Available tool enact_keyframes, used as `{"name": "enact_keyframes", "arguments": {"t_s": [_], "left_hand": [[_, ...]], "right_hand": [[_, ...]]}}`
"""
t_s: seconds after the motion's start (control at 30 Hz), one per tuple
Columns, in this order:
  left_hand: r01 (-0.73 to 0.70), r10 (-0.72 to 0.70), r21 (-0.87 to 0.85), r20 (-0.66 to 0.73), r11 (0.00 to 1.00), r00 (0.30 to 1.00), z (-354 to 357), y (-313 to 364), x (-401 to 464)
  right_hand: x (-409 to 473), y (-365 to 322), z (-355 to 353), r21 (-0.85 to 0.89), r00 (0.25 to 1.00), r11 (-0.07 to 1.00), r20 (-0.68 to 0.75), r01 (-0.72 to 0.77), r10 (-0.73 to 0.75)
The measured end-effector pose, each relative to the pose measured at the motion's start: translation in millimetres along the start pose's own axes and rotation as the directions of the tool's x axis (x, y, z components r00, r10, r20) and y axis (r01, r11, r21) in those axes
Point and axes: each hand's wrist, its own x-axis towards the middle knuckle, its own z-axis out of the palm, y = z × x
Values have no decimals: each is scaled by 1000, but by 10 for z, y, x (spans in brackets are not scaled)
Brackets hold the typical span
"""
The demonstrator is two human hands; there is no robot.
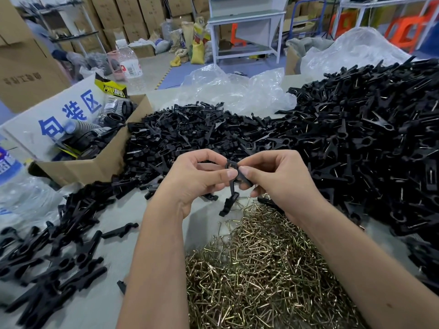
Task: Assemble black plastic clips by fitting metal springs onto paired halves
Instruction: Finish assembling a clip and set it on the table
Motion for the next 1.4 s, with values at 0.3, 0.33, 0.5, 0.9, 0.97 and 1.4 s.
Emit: {"name": "enact_keyframes", "arguments": {"t_s": [0.3, 0.33, 0.5, 0.9, 0.97, 1.4], "left_hand": [[-80, 67, 65, 176, 995, 982, -34, -8, -32], [-83, 73, 45, 182, 996, 981, -28, -8, -31], [-80, 86, -129, 42, 988, 995, -44, -19, -22], [-204, 174, -224, -143, 953, 974, -97, -94, 43], [-226, 204, -192, -129, 955, 970, -102, -99, 46], [-322, 322, 7, 10, 947, 947, 4, -45, -35]], "right_hand": [[30, -40, -73, 127, 986, 979, 75, -159, 150], [31, -42, -75, 143, 986, 977, 65, -159, 151], [48, -5, -92, -312, 996, 950, -77, 26, -53], [-18, 50, 37, -783, 985, 600, 158, 164, -62], [2, 39, -18, -657, 989, 741, 63, 140, -131], [69, -117, -239, 57, 998, 998, 69, 9, -13]]}}
